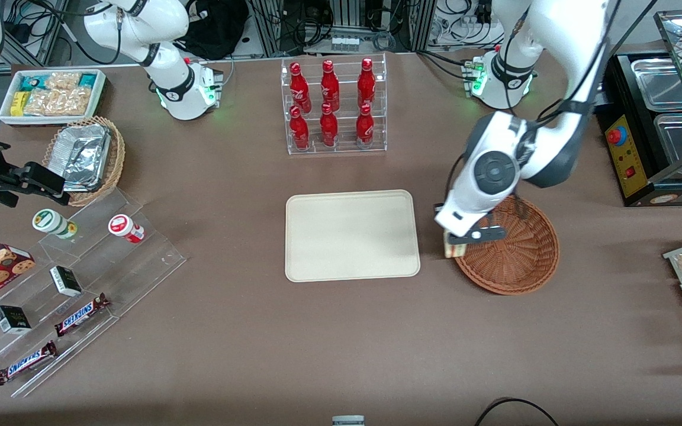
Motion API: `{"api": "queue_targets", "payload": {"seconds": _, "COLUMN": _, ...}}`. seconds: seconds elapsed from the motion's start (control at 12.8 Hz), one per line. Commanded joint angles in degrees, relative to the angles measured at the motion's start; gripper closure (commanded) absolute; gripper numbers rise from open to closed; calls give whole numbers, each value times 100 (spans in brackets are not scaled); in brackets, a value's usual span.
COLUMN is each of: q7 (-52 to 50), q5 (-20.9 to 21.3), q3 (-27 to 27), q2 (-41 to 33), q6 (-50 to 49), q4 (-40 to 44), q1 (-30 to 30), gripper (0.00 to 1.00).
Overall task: Place sandwich from basket to tray
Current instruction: 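Carry the sandwich with the left gripper over the cream tray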
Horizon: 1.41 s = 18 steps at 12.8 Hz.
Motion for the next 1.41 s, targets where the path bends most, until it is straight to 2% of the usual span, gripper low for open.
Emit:
{"api": "queue_targets", "payload": {"seconds": 0.0, "q7": -783, "q5": -122, "q3": 64, "q2": 690, "q6": -199, "q4": 962, "q1": -532, "gripper": 98}}
{"api": "queue_targets", "payload": {"seconds": 0.39, "q7": -1831, "q5": -166, "q3": 73, "q2": 1586, "q6": -50, "q4": 2026, "q1": -1270, "gripper": 100}}
{"api": "queue_targets", "payload": {"seconds": 0.7, "q7": -2456, "q5": -104, "q3": 73, "q2": 1956, "q6": 793, "q4": 2081, "q1": -1763, "gripper": 100}}
{"api": "queue_targets", "payload": {"seconds": 1.17, "q7": -2563, "q5": -87, "q3": 82, "q2": 2054, "q6": 970, "q4": 2072, "q1": -1905, "gripper": 98}}
{"api": "queue_targets", "payload": {"seconds": 1.25, "q7": -2545, "q5": -95, "q3": 82, "q2": 2054, "q6": 970, "q4": 2072, "q1": -1896, "gripper": 80}}
{"api": "queue_targets", "payload": {"seconds": 1.33, "q7": -2501, "q5": -95, "q3": 82, "q2": 2054, "q6": 970, "q4": 2072, "q1": -1887, "gripper": 15}}
